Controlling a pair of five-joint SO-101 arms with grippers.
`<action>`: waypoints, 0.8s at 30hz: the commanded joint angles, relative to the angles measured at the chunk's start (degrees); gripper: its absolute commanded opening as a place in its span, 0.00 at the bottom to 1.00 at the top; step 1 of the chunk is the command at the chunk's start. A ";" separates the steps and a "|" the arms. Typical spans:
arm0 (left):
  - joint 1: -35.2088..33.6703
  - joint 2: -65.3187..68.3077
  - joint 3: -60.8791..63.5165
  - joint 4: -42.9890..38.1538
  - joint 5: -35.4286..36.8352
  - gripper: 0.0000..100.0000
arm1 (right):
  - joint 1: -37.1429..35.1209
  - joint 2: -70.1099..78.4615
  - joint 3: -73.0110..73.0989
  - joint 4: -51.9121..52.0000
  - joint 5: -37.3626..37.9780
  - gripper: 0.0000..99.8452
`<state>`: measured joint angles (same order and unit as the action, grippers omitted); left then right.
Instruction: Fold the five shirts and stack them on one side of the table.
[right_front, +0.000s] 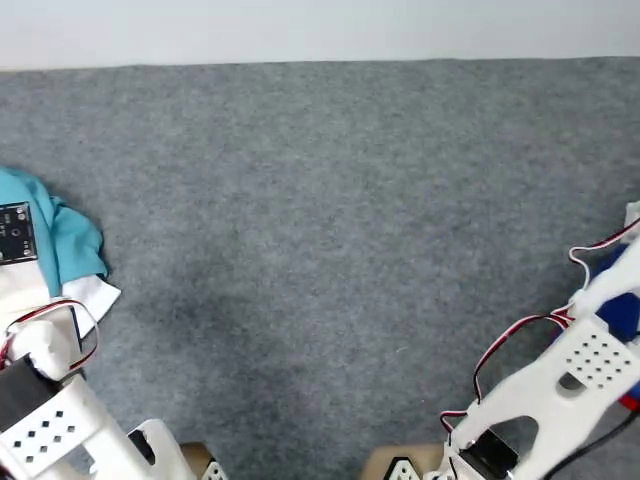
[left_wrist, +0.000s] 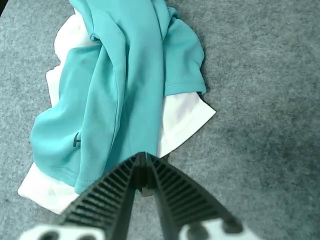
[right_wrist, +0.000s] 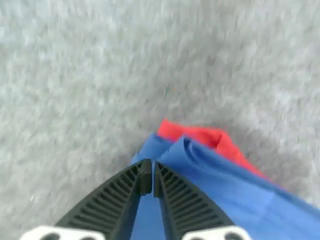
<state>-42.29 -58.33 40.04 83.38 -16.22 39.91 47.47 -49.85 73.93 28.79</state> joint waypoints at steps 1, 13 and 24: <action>0.35 -0.70 -1.71 0.09 -0.09 0.00 | 0.04 3.12 -2.55 -5.05 -0.44 0.01; 0.35 -0.70 -1.71 0.09 -0.09 0.00 | -4.53 -8.04 -10.90 9.19 -9.23 0.01; 0.00 -0.44 -2.51 0.00 -3.16 0.02 | -13.67 -23.34 -11.78 29.14 -10.20 0.01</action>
<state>-42.29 -58.33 40.04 83.38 -16.57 27.69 30.59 -62.33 100.31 19.21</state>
